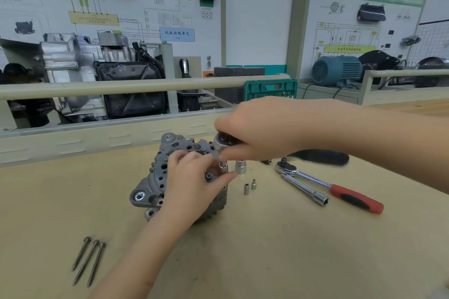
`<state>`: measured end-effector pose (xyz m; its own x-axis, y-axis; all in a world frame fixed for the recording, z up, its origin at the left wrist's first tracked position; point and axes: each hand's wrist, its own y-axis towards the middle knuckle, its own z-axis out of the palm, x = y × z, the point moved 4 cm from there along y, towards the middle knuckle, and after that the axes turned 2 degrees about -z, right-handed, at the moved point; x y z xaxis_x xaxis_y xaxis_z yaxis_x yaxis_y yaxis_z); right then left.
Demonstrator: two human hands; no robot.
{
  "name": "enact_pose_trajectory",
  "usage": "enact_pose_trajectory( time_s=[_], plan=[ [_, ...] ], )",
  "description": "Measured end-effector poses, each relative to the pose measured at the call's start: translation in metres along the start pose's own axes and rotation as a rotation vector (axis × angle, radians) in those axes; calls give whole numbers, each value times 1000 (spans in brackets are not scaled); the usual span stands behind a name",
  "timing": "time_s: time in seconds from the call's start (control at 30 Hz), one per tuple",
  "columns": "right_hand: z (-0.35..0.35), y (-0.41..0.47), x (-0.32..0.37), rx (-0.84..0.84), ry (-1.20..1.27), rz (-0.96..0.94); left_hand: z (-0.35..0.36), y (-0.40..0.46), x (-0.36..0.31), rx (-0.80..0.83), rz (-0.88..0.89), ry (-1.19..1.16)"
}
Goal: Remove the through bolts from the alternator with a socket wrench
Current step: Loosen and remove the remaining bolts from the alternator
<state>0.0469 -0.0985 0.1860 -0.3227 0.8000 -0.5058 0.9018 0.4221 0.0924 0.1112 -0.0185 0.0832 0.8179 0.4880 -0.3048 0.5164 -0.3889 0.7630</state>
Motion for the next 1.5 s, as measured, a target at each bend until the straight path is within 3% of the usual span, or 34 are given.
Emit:
enact_pose_trajectory(
  time_s=[0.17,0.4,0.67,0.8,0.9,1.03,1.17,1.5],
  plan=[
    [2,-2,0,59,99,-68,3,-1,4,95,36,-82],
    [-1,0,2,-49,-102,-7,5,-5,-1,-32,-31,-36],
    [0,-1,1,44,59,-84,8,-3,7,173,52,-59],
    [-2,0,5,-14,-34,-120,8,-5,7,91,17,-24],
    [-4,2,2,-63,-149,-40,9,-6,4,30,-10,22],
    [-2,1,0,-58,-76,-40,8,-5,3,55,9,23],
    [-1,2,-5,21,77,-94,5,-2,2,125,19,-131],
    [-1,6,-6,-34,34,-45,0,-3,-8,-60,-1,49]
  ],
)
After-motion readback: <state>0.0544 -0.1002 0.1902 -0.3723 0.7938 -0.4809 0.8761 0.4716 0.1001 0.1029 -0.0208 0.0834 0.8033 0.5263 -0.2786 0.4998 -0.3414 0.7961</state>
